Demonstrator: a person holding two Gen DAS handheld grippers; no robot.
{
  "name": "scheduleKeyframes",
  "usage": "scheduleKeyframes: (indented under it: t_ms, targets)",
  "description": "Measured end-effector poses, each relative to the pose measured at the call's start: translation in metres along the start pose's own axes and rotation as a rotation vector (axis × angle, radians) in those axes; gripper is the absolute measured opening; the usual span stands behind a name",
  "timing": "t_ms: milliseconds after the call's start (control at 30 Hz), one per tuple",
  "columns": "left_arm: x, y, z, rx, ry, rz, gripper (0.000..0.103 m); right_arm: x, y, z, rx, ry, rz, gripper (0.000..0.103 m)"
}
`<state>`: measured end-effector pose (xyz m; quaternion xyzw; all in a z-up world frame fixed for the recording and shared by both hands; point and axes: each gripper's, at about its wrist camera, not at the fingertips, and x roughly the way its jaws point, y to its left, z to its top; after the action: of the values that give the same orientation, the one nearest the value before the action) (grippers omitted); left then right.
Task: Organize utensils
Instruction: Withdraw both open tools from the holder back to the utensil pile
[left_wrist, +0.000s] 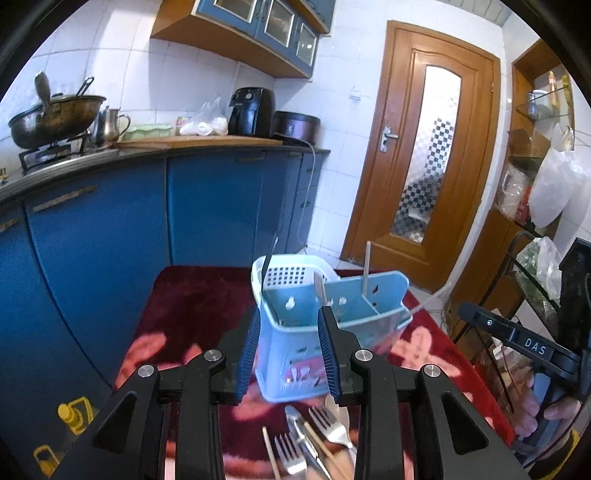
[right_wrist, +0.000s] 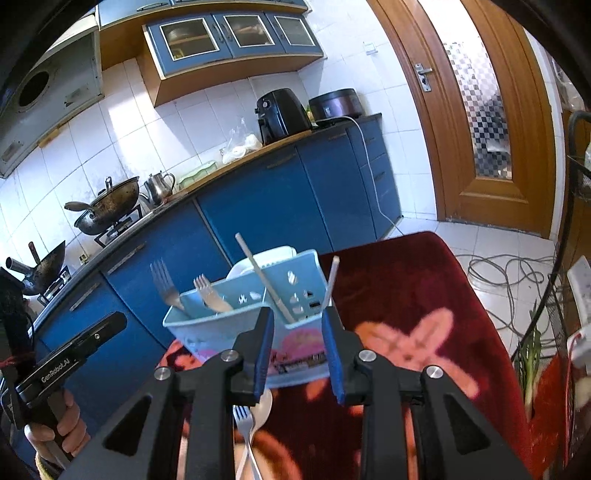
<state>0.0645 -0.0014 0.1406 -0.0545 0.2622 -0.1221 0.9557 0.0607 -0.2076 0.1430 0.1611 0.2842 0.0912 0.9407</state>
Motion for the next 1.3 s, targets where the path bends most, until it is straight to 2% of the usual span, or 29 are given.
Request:
scheduleKeyframes:
  t_ms: [400,767,967,1300]
  targets:
    - [-0.014,0.009,-0.031,-0.031,0.07,0.029,0.033,-0.015,0.005,-0.041,-0.005,0.07,0.008,0.03]
    - [-0.006,0.015,-0.062,-0.043,0.168,0.088,0.033,-0.003,0.003,-0.072,0.006,0.155,0.01,0.032]
    - [0.008,0.018,-0.076,-0.046,0.246,0.115,0.033,0.003,0.0,-0.086,0.012,0.191,-0.004,0.032]
    - [0.035,0.021,-0.103,-0.048,0.378,0.103,0.033,0.013,-0.003,-0.102,0.017,0.251,-0.012,0.032]
